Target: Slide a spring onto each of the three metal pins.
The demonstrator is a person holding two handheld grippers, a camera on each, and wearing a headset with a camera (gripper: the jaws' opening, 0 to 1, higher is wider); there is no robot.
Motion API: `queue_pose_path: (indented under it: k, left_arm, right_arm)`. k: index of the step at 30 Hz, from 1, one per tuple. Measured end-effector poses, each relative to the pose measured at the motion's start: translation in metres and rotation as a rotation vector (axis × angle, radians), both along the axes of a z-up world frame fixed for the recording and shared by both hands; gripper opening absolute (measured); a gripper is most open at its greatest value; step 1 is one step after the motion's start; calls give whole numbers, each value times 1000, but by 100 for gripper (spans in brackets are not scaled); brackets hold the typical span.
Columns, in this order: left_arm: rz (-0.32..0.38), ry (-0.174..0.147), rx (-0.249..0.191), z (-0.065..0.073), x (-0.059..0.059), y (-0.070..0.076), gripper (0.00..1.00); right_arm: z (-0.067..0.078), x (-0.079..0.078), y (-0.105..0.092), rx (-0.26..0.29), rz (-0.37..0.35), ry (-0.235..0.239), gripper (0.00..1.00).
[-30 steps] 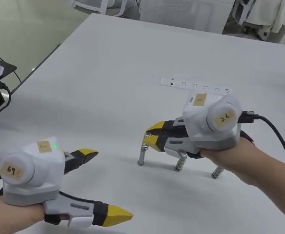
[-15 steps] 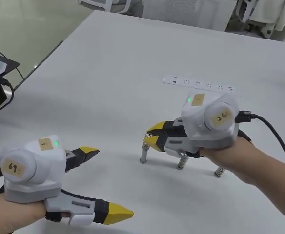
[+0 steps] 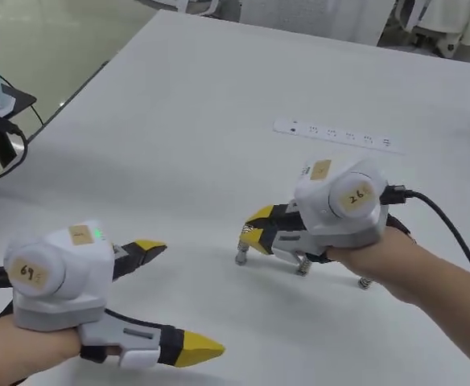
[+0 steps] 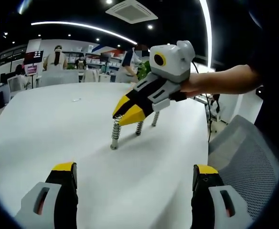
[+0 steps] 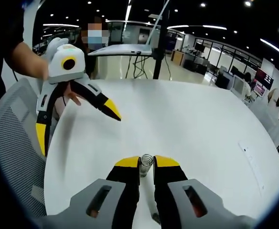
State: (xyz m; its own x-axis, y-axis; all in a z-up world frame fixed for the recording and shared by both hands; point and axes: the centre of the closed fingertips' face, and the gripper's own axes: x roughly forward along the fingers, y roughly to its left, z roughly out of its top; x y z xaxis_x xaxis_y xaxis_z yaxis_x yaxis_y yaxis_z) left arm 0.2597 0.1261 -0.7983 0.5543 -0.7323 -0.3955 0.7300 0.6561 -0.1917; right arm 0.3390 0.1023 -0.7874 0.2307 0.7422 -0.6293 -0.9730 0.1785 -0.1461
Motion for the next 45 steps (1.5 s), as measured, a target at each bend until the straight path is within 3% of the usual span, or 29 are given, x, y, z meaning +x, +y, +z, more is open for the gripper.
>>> queue_pose_path:
  k: [15,22,25,30,45]
  left_arm:
    - [-2,0,-4,0,2,-1,98]
    - [-7,-3,-7,2,3,-4,98]
    - [-9,-4,-7,3,4,-5,98]
    - [-11,-11,-7,6,5,-7,98]
    - [-17,-35,-3,19,6,-11,98]
  right_arm:
    - [-25,1,-2,-71,1,12,8]
    - [-24,1,-2,-51,-11,14,9]
    - [-23,1,0,-37,-17,19,17]
    - [-21,-2,-1,-25,-25,23,20]
    - [5,-18,-22,60,-69,0,39]
